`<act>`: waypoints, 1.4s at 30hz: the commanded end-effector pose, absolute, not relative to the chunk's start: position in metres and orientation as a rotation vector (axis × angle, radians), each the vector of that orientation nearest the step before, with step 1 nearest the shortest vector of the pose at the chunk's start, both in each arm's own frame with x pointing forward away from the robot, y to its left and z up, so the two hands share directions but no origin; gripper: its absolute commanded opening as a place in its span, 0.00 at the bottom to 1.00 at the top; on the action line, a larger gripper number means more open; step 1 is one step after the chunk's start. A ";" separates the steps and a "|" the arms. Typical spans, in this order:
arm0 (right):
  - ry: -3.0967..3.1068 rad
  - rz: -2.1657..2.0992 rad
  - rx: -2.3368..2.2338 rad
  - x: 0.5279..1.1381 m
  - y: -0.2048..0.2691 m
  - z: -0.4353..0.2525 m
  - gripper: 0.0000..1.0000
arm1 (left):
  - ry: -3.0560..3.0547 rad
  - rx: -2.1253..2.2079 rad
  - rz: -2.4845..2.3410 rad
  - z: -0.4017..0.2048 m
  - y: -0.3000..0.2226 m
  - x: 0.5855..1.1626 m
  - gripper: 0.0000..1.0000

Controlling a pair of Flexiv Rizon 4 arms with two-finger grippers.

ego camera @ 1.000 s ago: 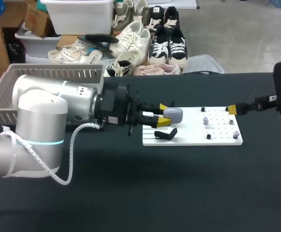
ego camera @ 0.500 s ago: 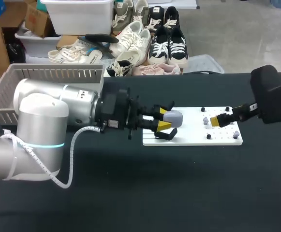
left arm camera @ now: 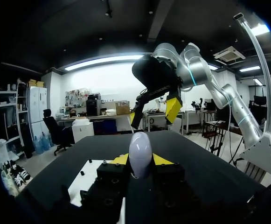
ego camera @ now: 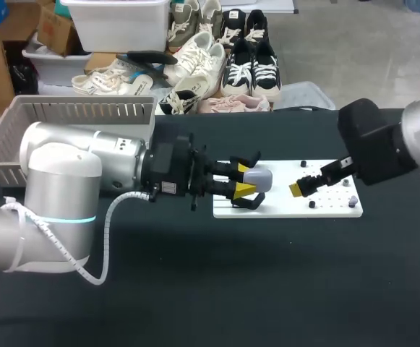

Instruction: Pick up each earbud case from the left stands, insert the matching earbuds, close the lid, and place the case in the box.

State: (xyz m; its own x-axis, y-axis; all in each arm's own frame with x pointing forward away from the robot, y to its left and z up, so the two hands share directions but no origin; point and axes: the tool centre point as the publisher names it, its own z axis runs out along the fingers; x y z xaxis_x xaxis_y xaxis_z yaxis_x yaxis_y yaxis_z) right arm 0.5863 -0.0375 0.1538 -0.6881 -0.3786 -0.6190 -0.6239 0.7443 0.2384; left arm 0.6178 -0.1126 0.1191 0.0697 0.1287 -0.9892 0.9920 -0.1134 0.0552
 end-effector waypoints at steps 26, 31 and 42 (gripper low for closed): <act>2.443 0.578 -0.797 0.610 0.000 0.138 1.00 | 1.207 1.413 -1.171 0.119 -0.112 0.616 0.00; 2.446 0.572 -0.793 0.615 0.002 0.138 1.00 | 1.207 1.413 -1.171 0.119 -0.112 0.616 0.00; 2.448 0.572 -0.812 0.617 0.008 0.137 1.00 | 1.207 1.413 -1.171 0.119 -0.112 0.616 0.00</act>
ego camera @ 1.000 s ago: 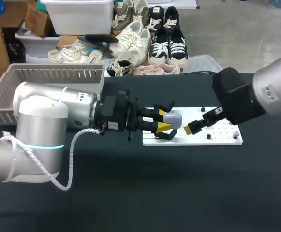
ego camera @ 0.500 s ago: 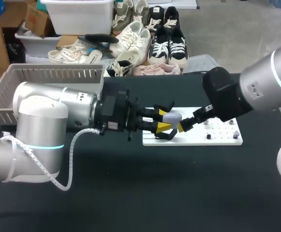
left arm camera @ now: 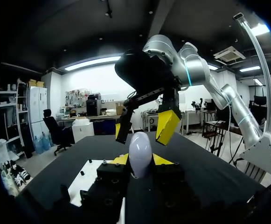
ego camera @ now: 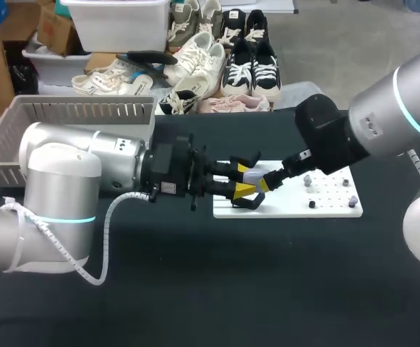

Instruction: Pick up each earbud case from the left stands, insert the matching earbuds, close the lid, and place the case in the box.

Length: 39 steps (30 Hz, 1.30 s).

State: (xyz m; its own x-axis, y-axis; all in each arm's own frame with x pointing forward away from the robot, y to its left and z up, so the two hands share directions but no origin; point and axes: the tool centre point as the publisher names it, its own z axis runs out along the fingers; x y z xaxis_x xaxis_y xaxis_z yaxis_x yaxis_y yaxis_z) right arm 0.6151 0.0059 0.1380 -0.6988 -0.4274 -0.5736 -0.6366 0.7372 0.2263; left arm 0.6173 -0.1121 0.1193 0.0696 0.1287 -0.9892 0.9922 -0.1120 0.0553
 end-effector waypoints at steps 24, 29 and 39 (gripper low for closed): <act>2.474 0.566 -0.788 0.622 0.009 0.130 1.00 | 1.207 1.413 -1.171 0.119 -0.112 0.616 0.00; 2.476 0.565 -0.778 0.622 0.008 0.130 1.00 | 1.207 1.413 -1.171 0.119 -0.112 0.616 0.00; 2.467 0.570 -0.763 0.626 0.008 0.138 1.00 | 1.207 1.413 -1.171 0.119 -0.112 0.616 0.00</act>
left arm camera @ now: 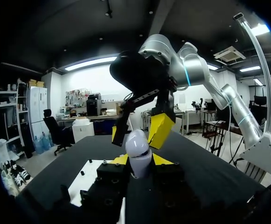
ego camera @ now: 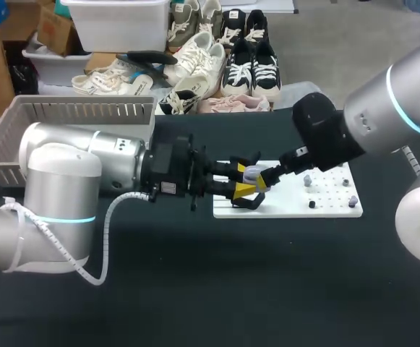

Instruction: Pick up each earbud case from the left stands, insert the matching earbuds, close the lid, and place the case in the box.

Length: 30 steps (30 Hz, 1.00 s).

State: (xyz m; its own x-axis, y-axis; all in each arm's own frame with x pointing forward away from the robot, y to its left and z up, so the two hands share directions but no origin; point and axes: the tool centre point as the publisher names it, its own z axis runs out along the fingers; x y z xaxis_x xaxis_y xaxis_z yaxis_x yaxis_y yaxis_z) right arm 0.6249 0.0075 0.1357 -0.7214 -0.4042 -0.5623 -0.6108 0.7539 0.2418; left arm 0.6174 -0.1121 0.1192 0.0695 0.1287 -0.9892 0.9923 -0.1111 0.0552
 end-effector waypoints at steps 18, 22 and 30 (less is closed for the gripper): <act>2.376 0.232 -0.735 0.637 -0.027 0.186 1.00 | 1.207 1.413 -1.171 0.119 -0.112 0.616 0.00; 2.378 0.064 -0.704 0.635 -0.047 0.188 1.00 | 1.207 1.413 -1.171 0.119 -0.112 0.616 0.00; 2.476 -0.278 -0.602 0.633 -0.092 0.166 1.00 | 1.207 1.413 -1.171 0.119 -0.112 0.616 0.00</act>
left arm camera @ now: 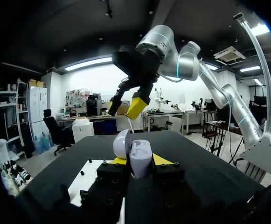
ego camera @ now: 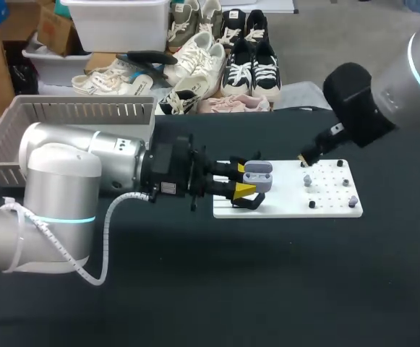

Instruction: Pick up each earbud case from the left stands, insert the matching earbuds, close the lid, and place the case in the box.

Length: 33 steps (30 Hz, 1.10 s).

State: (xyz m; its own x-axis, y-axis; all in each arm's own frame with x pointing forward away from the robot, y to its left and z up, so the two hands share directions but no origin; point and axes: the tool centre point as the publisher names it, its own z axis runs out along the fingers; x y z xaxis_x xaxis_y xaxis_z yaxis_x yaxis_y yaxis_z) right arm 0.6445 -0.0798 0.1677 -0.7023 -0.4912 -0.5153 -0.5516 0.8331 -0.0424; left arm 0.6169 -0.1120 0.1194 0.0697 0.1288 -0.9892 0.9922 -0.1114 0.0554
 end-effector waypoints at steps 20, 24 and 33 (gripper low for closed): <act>2.762 -0.300 -0.406 0.635 -0.153 0.086 1.00 | 1.207 1.413 -1.171 0.119 -0.112 0.616 0.00; 2.792 -0.288 -0.406 0.636 -0.156 0.074 0.95 | 1.207 1.413 -1.171 0.119 -0.112 0.616 0.00; 2.831 -0.288 -0.440 0.641 -0.152 0.055 0.70 | 1.207 1.413 -1.171 0.119 -0.112 0.616 0.00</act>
State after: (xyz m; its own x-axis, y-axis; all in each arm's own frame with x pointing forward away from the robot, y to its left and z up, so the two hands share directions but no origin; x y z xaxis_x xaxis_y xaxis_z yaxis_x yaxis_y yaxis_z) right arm 0.6342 -0.1563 0.0593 -0.9162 -0.3215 -0.2394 -0.2679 0.9353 -0.2311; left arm 0.6169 -0.1120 0.1194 0.0697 0.1288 -0.9892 0.9922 -0.1113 0.0554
